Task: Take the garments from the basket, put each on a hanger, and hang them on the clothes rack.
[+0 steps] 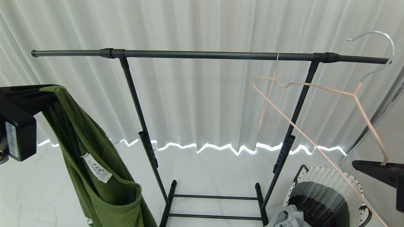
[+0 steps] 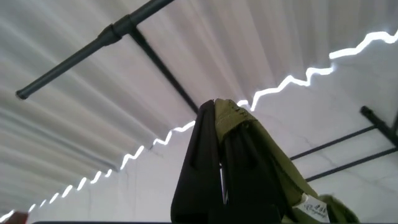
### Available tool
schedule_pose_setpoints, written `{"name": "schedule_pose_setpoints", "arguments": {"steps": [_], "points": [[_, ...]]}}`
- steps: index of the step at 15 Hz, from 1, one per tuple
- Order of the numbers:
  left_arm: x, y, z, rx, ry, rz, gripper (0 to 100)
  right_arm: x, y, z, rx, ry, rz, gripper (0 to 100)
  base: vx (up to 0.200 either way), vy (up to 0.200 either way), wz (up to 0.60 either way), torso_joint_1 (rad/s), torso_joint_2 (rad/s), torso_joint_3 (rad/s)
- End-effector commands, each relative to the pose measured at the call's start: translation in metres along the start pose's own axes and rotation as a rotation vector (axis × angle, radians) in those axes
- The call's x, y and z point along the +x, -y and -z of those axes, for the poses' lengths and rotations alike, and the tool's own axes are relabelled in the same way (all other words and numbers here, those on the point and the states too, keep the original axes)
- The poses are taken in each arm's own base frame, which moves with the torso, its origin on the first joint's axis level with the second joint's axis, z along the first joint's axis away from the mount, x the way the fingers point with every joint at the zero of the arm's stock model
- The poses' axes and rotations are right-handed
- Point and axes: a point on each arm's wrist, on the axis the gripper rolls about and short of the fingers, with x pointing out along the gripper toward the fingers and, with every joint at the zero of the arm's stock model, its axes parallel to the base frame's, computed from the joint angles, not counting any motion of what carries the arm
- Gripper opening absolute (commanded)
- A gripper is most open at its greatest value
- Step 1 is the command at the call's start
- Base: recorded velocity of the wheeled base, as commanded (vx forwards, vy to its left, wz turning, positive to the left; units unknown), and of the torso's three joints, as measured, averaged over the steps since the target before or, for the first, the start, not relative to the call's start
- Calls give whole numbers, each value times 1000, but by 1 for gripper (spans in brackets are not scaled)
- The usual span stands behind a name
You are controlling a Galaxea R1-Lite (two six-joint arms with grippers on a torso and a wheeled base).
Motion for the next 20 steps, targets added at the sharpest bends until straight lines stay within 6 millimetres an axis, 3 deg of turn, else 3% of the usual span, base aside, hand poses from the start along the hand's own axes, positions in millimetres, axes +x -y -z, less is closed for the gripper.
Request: {"name": "schedule_pose_setpoints", "arguments": {"steps": [1,5,9,14,20], "points": [[11,4,-1,10,-42,-28,0,5,-26,2,-85,-45,-155,0,0,0,0,0,0,0],[41,-2,-2,-12,-144,-125,0,6,-63,5,-193,-92,-340,0,0,0,0,0,0,0],[70,4,-16,-192,-155,-145,0,6,-95,5,-204,-113,-465,0,0,0,0,0,0,0],[77,7,-22,-313,-142,-145,0,13,-121,0,-218,-108,-514,0,0,0,0,0,0,0],[71,15,-26,-378,-117,-101,0,27,-132,-3,-198,-98,-498,0,0,0,0,0,0,0]]}}
